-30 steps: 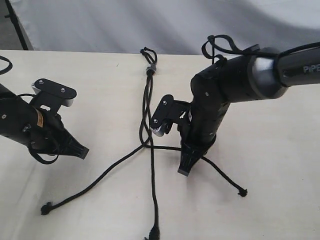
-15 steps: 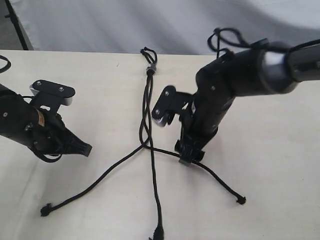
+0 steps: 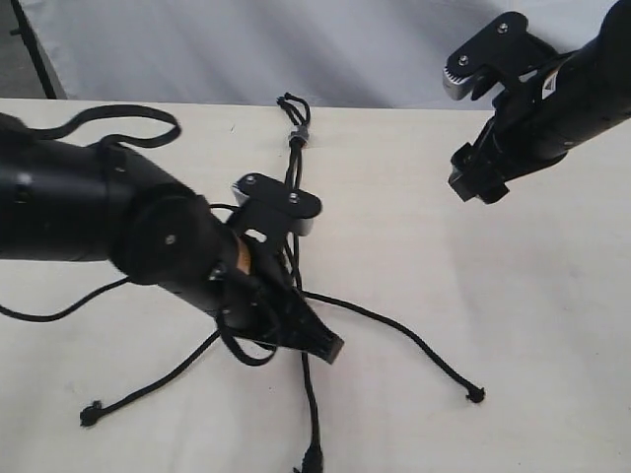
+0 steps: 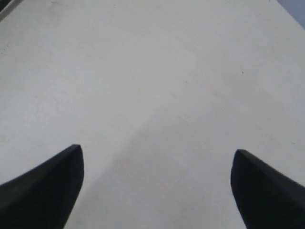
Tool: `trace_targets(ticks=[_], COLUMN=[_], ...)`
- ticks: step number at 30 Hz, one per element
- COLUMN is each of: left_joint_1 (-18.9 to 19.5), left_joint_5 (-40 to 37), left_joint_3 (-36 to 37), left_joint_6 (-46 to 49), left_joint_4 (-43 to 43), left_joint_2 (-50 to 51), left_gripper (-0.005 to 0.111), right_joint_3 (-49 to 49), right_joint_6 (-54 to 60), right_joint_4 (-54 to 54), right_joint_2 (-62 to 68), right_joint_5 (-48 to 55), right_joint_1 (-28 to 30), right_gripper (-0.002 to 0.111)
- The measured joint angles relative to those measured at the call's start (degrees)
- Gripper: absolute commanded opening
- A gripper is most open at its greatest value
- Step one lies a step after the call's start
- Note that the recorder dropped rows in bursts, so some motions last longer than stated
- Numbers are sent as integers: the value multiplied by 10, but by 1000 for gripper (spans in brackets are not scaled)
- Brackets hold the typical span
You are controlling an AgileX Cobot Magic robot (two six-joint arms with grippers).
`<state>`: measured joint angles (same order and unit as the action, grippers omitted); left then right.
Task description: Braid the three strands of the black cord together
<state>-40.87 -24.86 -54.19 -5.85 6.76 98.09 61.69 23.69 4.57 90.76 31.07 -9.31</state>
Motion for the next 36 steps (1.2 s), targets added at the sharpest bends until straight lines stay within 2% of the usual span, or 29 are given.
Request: trace_targets(ticks=[3, 10, 12, 13, 18, 27, 32, 36], left_joint_1=[-14, -21, -26, -28, -35, -35, -29, -4], left_joint_5=[-34, -92, -95, -95, -101, -142, -185, -211], left_joint_3=[-47, -108, -112, -113, -120, -120, -135, -135], left_joint_6=[-10, -29, -31, -32, -35, -10, -8, -8], left_joint_4=[4, 12, 9, 8, -1, -21, -142, -246], left_joint_2=[46, 129, 141, 144, 150, 128, 59, 65], left_gripper=[62, 62, 54, 47, 1, 0, 0, 0], right_joint_3=[-9, -10, -10, -10, -10, -10, -10, -10], right_joint_6=[2, 5, 5, 5, 5, 7, 7, 7], right_joint_4=[-3, -7, -7, -7, -8, -13, -18, -18], right_joint_2=[0, 0, 0, 0, 0, 0, 0, 0], right_joint_5=[-24, -36, -39, -39, -41, -47, -47, -47], right_joint_1=[3, 3, 3, 3, 3, 3, 3, 3], right_gripper=[79, 79, 79, 79, 79, 79, 79, 79])
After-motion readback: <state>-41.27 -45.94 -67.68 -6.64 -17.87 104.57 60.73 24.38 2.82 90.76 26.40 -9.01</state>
